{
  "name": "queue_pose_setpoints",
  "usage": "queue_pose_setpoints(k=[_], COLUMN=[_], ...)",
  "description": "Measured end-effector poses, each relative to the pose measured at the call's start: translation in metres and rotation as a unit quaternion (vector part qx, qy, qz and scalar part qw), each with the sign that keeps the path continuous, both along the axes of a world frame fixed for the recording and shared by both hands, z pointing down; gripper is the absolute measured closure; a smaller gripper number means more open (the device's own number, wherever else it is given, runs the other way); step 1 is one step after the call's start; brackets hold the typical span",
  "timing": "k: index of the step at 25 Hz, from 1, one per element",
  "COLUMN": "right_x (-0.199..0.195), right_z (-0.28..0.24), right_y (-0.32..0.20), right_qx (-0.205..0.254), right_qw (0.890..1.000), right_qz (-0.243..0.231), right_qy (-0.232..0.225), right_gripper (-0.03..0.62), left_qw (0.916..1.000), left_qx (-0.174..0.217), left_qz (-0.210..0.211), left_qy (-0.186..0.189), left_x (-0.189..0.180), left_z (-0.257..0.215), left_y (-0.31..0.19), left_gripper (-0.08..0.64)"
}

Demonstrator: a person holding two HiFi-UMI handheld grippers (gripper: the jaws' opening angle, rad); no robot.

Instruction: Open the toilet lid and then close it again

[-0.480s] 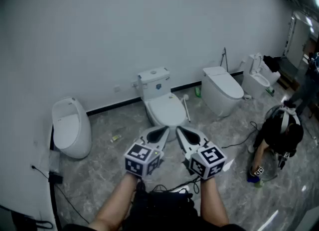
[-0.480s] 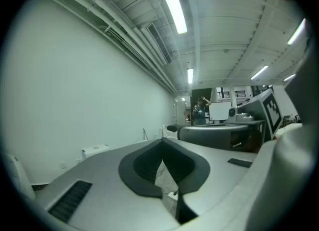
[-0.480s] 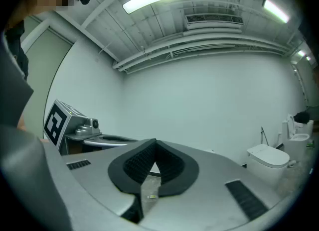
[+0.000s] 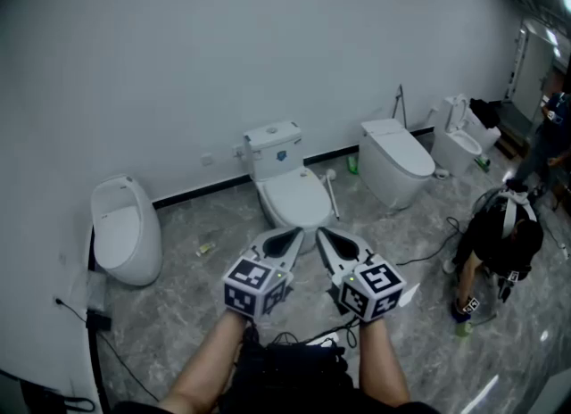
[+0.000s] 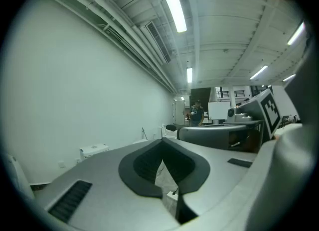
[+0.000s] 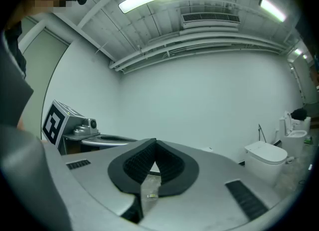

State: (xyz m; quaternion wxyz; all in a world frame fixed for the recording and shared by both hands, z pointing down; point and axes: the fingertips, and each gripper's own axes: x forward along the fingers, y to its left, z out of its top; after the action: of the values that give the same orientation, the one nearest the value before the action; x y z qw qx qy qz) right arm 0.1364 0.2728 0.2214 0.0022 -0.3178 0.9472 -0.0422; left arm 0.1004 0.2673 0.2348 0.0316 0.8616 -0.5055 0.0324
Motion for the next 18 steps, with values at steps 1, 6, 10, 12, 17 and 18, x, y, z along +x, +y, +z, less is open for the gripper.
queue_pose_setpoints(k=[1, 6, 10, 12, 17, 18], right_x=[0.001, 0.006, 0.007, 0.008, 0.005, 0.003], right_z=[0.001, 0.006, 0.015, 0.017, 0.016, 0.017], right_y=[-0.001, -0.004, -0.009, -0.014, -0.034, -0.039], right_qx=[-0.001, -0.010, -0.019, -0.023, -0.028, -0.028], right_qw=[1.000, 1.000, 1.000, 1.000, 0.999, 0.999], right_qz=[0.001, 0.003, -0.003, -0.001, 0.016, 0.018], right_qy=[-0.001, -0.004, -0.004, -0.004, -0.004, -0.003], right_gripper=[0.583, 0.583, 0.583, 0.583, 0.583, 0.583], left_qw=[1.0000, 1.0000, 1.0000, 0.9999, 0.9998, 0.9998], left_qx=[-0.001, -0.002, -0.005, -0.014, -0.020, -0.020], left_qz=[0.000, -0.004, -0.006, -0.004, 0.000, 0.001], left_qy=[0.000, 0.000, -0.002, -0.007, -0.009, -0.009], left_x=[0.001, 0.003, 0.003, 0.003, -0.002, -0.004], left_z=[0.001, 0.001, 0.007, 0.013, 0.016, 0.017], left_y=[0.000, -0.003, -0.011, -0.015, -0.034, -0.039], left_gripper=[0.552, 0.552, 0.552, 0.552, 0.552, 0.552])
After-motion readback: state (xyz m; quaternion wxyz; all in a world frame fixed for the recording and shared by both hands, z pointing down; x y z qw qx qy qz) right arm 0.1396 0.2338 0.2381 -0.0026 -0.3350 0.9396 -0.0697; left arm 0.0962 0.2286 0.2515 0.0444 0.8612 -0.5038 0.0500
